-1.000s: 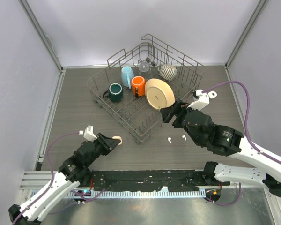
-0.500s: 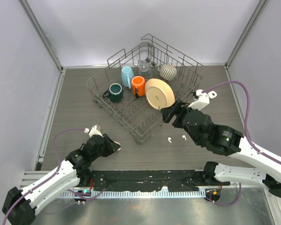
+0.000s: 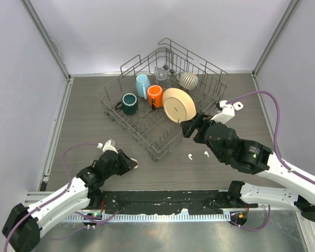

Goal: Insert the wireless bluetooth earbuds into the charging case
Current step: Place the charging case at the center of the board.

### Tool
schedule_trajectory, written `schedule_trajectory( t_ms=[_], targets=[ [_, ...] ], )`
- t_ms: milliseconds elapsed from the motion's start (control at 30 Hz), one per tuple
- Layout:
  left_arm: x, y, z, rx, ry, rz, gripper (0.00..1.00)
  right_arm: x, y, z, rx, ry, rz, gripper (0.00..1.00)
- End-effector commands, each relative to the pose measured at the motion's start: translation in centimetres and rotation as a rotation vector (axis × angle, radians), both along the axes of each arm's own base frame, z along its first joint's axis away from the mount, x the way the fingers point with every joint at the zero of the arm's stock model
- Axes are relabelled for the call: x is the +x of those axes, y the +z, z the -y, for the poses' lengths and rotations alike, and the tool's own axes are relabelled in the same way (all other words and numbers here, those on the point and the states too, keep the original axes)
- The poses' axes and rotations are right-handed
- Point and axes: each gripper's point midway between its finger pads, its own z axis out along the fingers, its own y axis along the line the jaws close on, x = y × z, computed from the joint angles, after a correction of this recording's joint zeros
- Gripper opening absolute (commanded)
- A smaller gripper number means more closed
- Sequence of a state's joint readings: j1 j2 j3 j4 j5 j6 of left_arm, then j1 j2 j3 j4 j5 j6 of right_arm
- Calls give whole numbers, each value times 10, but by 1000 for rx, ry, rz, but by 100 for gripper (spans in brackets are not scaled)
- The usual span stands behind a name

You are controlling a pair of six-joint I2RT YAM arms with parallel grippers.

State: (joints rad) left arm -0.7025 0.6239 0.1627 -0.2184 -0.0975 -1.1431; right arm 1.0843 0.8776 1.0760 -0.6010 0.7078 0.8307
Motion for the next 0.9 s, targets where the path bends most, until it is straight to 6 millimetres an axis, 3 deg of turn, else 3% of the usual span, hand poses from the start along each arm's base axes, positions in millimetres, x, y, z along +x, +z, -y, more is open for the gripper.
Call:
schedule_trajectory(
  t_ms=[0, 267, 533, 767, 867],
  targets=[
    [5, 9, 19, -51, -61, 16, 16, 4, 5, 0, 34, -23, 5, 75],
    [11, 9, 28, -42, -78, -7, 21, 4, 9, 2, 41, -30, 12, 75],
    [8, 5, 6, 24, -8, -13, 37, 5, 7, 1, 29, -26, 11, 75],
    [14, 23, -6, 19, 48, 65, 53, 6, 6, -5, 16, -8, 1, 75],
    [14, 27, -13, 51, 59, 70, 54, 6, 5, -5, 14, -6, 0, 75]
  ],
)
